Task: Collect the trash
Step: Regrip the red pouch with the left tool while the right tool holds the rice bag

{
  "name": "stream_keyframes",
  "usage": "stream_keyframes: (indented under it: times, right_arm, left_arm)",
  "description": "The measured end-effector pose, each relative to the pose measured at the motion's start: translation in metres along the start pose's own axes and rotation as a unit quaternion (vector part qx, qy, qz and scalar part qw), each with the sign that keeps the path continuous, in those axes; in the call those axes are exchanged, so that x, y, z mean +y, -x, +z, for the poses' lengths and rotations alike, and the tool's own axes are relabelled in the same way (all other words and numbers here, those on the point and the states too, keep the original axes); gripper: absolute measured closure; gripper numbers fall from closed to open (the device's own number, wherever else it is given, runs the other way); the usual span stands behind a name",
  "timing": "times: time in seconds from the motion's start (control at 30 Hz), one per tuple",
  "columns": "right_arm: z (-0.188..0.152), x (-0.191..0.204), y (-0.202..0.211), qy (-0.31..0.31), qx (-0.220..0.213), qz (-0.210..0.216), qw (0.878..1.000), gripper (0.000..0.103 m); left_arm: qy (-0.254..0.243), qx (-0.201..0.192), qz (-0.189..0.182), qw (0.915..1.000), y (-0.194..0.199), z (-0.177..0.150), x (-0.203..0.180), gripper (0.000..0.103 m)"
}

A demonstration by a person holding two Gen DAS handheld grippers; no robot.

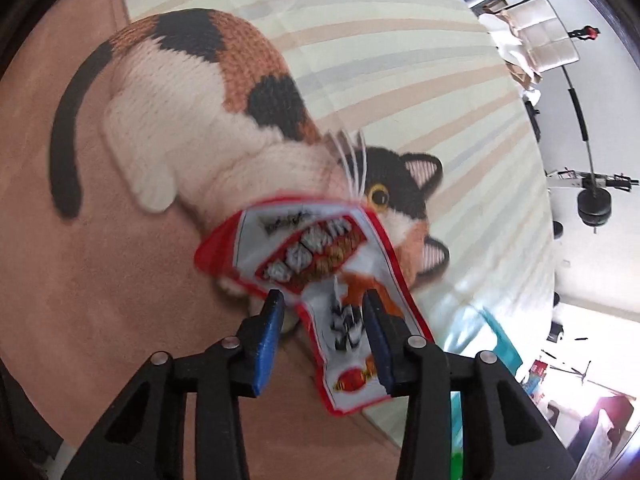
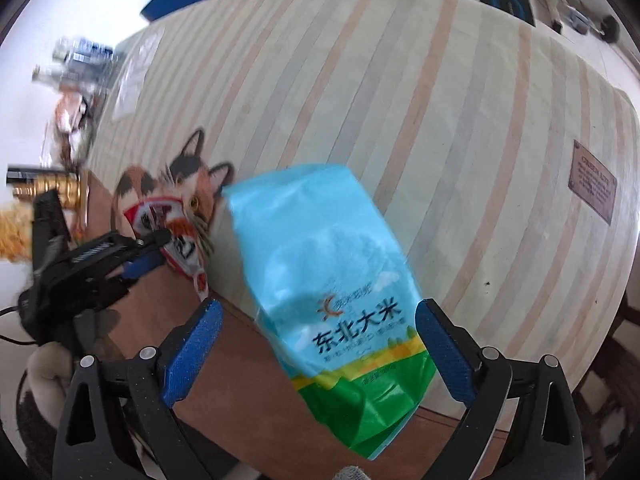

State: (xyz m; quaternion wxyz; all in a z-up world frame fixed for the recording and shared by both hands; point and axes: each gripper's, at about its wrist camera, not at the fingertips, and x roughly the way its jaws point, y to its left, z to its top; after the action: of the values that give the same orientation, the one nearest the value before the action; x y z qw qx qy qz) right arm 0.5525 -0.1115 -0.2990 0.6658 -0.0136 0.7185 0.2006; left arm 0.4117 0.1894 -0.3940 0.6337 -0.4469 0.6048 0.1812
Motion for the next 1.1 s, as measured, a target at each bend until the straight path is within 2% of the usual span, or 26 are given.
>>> stream_keyframes:
  times: [0.03, 0.07, 0.17, 0.2, 0.27, 0.33, 0.4, 0.47, 0.53, 0.57, 0.63, 0.67, 0.7, 0.73, 0.83, 0.93, 1.1]
  right_arm:
    - [0.002, -0.005, 0.002, -0.009, -0.007, -0.006, 1.0, 0.004]
    - [0.004, -0.009, 0.004, -0.015, -0.009, -0.009, 1.0, 0.004]
    - [0.007, -0.018, 0.005, -0.03, -0.014, -0.017, 0.999, 0.004]
    - [0.007, -0.02, 0.006, -0.031, -0.016, -0.021, 0.999, 0.004]
    - [0.008, -0.024, 0.008, -0.03, -0.022, -0.029, 0.999, 0.004]
    - [0.01, -0.026, 0.003, -0.025, -0.021, -0.04, 0.999, 0.004]
    - [0.012, -0.029, -0.012, -0.017, -0.007, -0.046, 0.999, 0.004]
    - [0.01, -0.025, -0.031, -0.003, 0.017, -0.039, 0.999, 0.004]
    - [0.008, -0.023, -0.051, 0.002, 0.04, -0.026, 0.999, 0.005]
    - [0.006, -0.022, -0.057, 0.0, 0.043, -0.02, 0.999, 0.015]
    - [0.002, -0.02, -0.06, -0.003, 0.031, -0.019, 0.999, 0.024]
    - [0.001, -0.019, -0.06, -0.003, 0.026, -0.015, 1.0, 0.045]
    - [-0.001, -0.018, -0.059, -0.008, 0.021, -0.003, 1.0, 0.059]
    - [-0.003, -0.018, -0.056, -0.018, 0.016, 0.0, 1.0, 0.061]
    - [-0.008, -0.015, -0.046, -0.021, 0.001, 0.002, 1.0, 0.07]
    - [-0.01, -0.012, -0.036, -0.028, -0.009, 0.01, 1.0, 0.078]
    - [-0.014, -0.014, -0.014, -0.038, -0.027, 0.02, 0.999, 0.084]
  left_arm:
    - [0.002, -0.001, 0.006, 1.0, -0.002, 0.002, -0.006, 0.059]
    - [-0.002, -0.006, 0.005, 1.0, -0.005, 0.006, -0.02, 0.059]
    - [-0.06, -0.012, 0.029, 0.9977, -0.008, 0.016, -0.045, 0.059]
    - [-0.092, -0.014, 0.038, 0.9949, -0.01, 0.018, -0.056, 0.059]
    - [-0.136, -0.004, 0.057, 0.9891, -0.019, 0.015, -0.069, 0.048]
    - [-0.173, -0.002, 0.082, 0.9814, -0.025, 0.01, -0.082, 0.044]
    - [-0.192, -0.007, 0.103, 0.976, -0.029, 0.005, -0.089, 0.044]
    - [-0.192, -0.014, 0.113, 0.9747, -0.031, 0.0, -0.095, 0.045]
    - [-0.2, -0.032, 0.134, 0.9702, -0.032, -0.006, -0.099, 0.054]
    - [-0.205, -0.037, 0.138, 0.9683, -0.033, -0.009, -0.102, 0.057]
    - [-0.227, -0.053, 0.146, 0.9614, -0.036, -0.016, -0.117, 0.062]
    - [-0.234, -0.059, 0.147, 0.9593, -0.033, -0.021, -0.117, 0.069]
    - [-0.242, -0.068, 0.149, 0.9564, -0.031, -0.025, -0.12, 0.075]
    - [-0.252, -0.072, 0.142, 0.9545, -0.028, -0.03, -0.123, 0.103]
    - [-0.267, -0.072, 0.135, 0.9515, -0.023, -0.039, -0.123, 0.103]
    - [-0.264, -0.075, 0.125, 0.9535, -0.016, -0.042, -0.115, 0.103]
    - [-0.252, -0.092, 0.098, 0.9584, 0.025, -0.044, -0.084, 0.103]
